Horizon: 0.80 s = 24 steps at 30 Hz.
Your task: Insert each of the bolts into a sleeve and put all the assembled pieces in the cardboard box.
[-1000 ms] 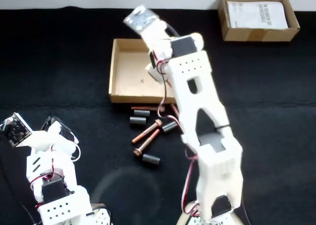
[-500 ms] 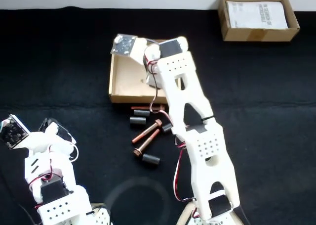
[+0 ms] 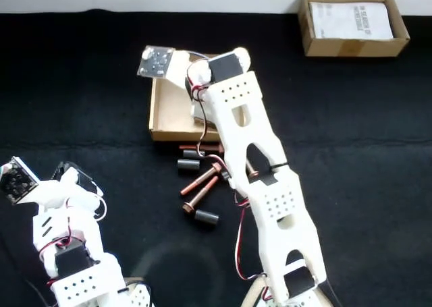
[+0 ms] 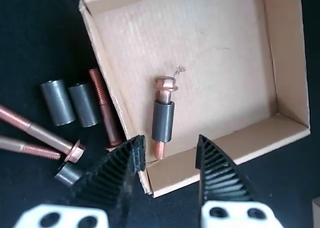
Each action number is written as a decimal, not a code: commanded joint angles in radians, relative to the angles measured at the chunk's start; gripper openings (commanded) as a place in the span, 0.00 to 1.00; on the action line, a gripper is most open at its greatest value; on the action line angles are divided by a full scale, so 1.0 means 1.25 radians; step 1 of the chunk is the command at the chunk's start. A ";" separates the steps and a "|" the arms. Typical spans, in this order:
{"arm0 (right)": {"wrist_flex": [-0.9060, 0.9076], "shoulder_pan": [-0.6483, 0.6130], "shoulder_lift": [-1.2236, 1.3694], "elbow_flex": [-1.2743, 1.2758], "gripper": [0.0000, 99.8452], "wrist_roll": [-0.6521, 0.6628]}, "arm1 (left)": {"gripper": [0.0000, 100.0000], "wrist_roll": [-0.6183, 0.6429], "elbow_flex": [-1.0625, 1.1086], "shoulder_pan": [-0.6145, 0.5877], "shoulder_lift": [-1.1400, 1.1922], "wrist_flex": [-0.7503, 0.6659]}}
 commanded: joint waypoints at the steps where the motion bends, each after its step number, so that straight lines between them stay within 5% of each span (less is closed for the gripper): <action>1: 0.010 0.007 -0.136 0.060 0.14 -0.042 | 0.01 -0.004 0.014 -0.004 -0.001 -0.001; 13: 0.009 -0.068 -0.633 0.764 0.14 -0.032 | 0.01 -0.004 0.014 -0.007 0.001 -0.001; 24: -0.060 0.026 -0.714 1.059 0.14 0.179 | 0.01 -0.004 0.014 -0.008 0.001 0.000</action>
